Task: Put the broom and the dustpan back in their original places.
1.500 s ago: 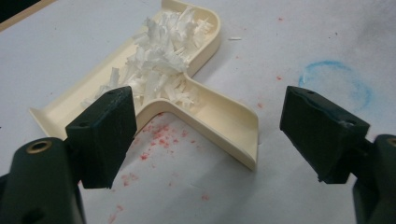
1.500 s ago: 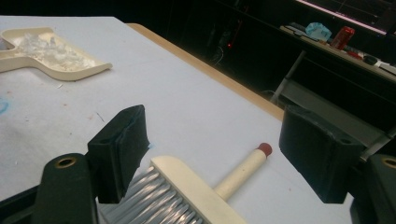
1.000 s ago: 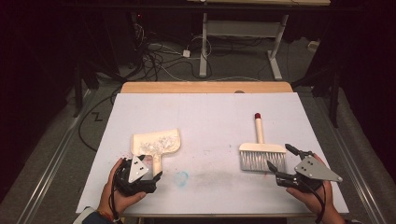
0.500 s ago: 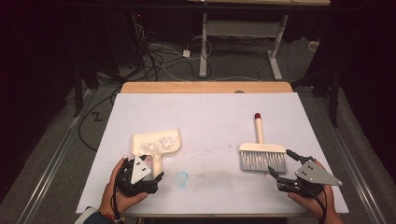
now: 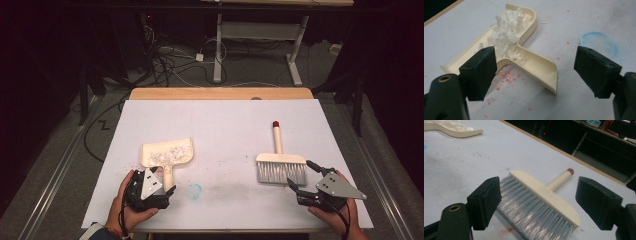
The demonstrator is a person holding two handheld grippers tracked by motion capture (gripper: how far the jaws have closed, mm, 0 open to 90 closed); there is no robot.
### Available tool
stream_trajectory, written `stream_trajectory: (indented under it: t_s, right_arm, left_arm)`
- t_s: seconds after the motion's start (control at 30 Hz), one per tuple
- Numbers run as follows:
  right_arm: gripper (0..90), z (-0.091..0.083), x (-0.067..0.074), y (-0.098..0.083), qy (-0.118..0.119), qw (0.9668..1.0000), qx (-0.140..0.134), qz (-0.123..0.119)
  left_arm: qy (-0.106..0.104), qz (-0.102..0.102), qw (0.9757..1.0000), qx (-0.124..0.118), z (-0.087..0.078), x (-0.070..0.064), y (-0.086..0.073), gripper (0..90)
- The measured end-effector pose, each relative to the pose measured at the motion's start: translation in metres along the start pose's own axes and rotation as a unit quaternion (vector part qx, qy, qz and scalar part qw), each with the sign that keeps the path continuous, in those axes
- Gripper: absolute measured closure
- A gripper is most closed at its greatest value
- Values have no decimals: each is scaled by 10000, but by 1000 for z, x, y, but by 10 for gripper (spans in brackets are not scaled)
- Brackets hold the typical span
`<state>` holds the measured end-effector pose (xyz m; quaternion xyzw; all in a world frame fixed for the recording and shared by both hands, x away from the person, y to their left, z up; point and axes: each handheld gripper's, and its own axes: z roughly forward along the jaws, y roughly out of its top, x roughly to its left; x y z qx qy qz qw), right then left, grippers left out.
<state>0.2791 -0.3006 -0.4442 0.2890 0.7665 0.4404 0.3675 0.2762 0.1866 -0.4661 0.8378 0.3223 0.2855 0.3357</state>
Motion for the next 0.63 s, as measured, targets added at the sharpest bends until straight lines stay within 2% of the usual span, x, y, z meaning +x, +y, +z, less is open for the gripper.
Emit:
stream_trajectory:
  t_s: [0.63]
  right_arm:
    - [213, -3, -4, -3, -45, 10000, 40, 47]
  left_arm:
    - [-53, 7, 10000, 14, 7, 0, 5, 178]
